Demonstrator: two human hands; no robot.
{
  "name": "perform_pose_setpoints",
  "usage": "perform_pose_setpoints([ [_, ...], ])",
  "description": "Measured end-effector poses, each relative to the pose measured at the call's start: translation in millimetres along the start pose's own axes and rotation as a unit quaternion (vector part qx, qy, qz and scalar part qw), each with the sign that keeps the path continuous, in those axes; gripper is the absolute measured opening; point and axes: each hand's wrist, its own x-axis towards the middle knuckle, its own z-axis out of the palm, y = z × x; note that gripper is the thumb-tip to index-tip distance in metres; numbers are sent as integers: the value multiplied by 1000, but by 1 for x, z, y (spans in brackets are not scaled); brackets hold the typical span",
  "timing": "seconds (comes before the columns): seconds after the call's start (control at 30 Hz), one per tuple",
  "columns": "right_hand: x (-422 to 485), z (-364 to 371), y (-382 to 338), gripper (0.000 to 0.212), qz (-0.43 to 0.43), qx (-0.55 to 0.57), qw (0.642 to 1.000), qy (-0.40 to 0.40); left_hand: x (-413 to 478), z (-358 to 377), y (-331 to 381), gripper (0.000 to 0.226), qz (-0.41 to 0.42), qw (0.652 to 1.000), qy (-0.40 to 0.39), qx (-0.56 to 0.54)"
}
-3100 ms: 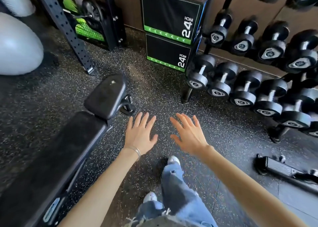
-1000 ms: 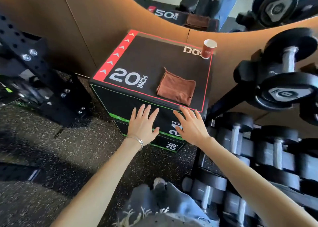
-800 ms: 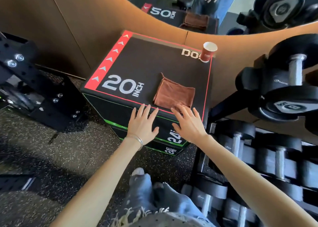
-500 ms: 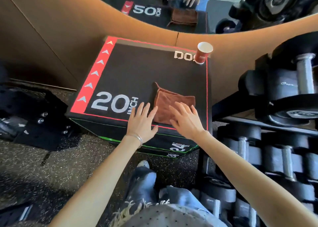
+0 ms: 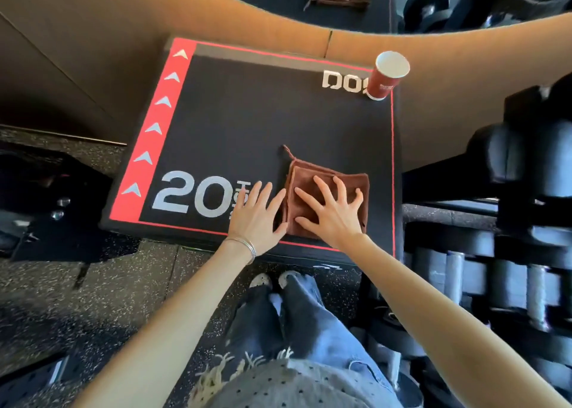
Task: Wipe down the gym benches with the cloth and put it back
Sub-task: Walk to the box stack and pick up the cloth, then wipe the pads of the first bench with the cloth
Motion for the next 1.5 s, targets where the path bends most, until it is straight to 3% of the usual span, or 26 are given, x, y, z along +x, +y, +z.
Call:
perform_pose_setpoints([
  [0.2,0,5,-1,47,-6,29,994,102,-8,11,4,69,-19,999,-26,-5],
  [0.37,1,7,0,37,-44,-6,990,135,-13,13,7,70,-41,999,-25,-19],
  [0.63,22,-4,14,32,-189,-21,972,140,-24,12,15,71,-105,994,-13,-21],
  [0.87,39,-32,-38,33,-370,-3,919,135,-80,0,15,64,-257,964,27,-59],
  [1.07,29,-37,-116,43,-537,-42,835,116,-171,9,20,55,-454,887,13,-84],
  [1.27,-19,-26,-207,35,-679,-72,718,134,-277,31,57,56,-629,770,19,-107],
  [1.5,-117,-5,-310,36,-789,-109,596,103,-392,55,118,59,-772,622,22,-127],
])
